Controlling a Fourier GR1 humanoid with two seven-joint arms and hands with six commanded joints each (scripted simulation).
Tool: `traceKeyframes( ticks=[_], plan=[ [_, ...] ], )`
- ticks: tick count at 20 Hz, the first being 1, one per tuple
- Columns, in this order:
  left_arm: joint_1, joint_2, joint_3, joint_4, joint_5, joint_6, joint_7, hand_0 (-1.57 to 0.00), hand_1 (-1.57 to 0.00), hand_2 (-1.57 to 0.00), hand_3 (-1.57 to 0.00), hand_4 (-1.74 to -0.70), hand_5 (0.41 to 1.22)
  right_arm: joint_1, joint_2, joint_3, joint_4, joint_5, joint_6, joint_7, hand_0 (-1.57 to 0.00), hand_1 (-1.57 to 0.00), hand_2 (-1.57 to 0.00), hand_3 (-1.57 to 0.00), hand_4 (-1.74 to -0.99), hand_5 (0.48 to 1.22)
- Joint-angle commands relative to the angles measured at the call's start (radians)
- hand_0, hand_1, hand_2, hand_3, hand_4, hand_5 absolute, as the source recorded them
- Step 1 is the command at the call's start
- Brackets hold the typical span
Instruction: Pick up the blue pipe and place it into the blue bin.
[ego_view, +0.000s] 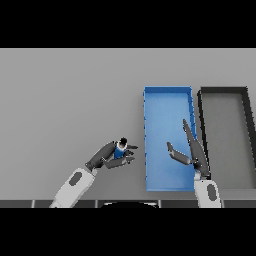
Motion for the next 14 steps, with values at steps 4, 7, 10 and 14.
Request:
traceKeyframes(
  ticks=[4, 7, 10, 14],
  plan=[
    [-0.035, -0.03, -0.006, -0.058, 0.01, 0.005, -0.019, -1.52, -1.52, -1.53, -1.45, -1.71, 1.204, 0.013, -0.004, 0.006, -0.007, 0.001, 0.01, -0.021, 0.0, 0.0, 0.0, 0.0, -1.28, 0.663],
    [-0.052, -0.026, -0.013, -0.109, 0.028, -0.017, 0.002, -1.54, -1.55, -1.55, -1.45, -1.72, 1.212, 0.017, -0.007, 0.01, -0.013, 0.024, -0.003, -0.016, 0.0, 0.0, 0.0, 0.0, -1.278, 0.678],
    [-0.077, -0.027, -0.017, -0.16, 0.042, -0.02, 0.062, -1.56, -1.56, -1.56, -1.45, -1.72, 1.216, 0.001, -0.015, 0.003, 0.002, 0.025, -0.002, -0.008, 0.0, 0.0, 0.0, 0.0, -1.272, 0.684],
    [-0.077, -0.021, -0.028, -0.196, 0.046, -0.023, 0.119, -1.57, -1.57, -1.57, -1.44, -1.73, 1.219, 0.014, -0.012, 0.004, 0.014, 0.015, 0.008, -0.041, 0.0, 0.0, 0.0, 0.0, -1.273, 0.688]
  ],
)
